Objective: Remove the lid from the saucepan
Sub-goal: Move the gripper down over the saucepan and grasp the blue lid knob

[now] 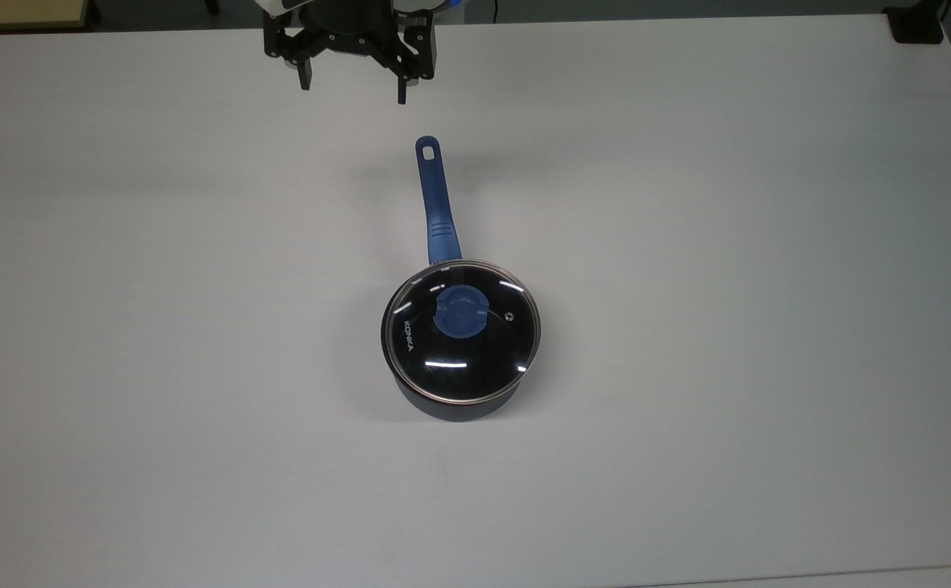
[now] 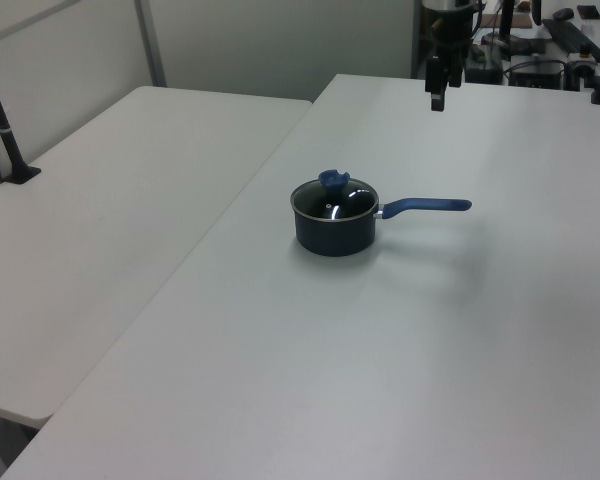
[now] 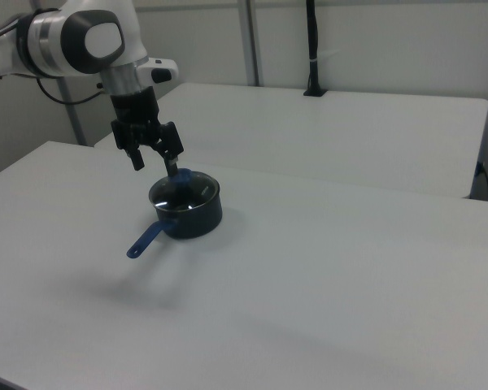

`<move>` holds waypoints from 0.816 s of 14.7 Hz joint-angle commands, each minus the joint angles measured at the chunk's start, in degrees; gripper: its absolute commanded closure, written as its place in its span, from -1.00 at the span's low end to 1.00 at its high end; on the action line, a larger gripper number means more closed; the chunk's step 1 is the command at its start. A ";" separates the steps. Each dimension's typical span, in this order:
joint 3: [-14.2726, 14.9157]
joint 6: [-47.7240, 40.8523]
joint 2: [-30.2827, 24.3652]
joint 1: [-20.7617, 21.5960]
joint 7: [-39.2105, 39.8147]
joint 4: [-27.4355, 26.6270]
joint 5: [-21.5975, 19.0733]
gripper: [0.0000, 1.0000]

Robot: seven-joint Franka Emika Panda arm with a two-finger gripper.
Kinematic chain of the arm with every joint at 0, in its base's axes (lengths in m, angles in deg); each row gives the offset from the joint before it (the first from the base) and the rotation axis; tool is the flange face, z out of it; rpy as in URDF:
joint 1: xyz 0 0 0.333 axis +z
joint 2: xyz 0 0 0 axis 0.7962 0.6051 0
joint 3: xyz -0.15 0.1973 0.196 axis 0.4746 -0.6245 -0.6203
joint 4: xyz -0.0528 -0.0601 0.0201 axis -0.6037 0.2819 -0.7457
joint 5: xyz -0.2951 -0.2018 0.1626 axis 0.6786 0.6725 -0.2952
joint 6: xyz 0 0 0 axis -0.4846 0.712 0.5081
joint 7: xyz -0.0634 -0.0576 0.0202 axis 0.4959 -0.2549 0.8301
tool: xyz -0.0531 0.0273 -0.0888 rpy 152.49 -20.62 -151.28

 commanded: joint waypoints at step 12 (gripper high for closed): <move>-0.23 8.38 10.56 0.37 -0.12 7.40 -8.19 -1.00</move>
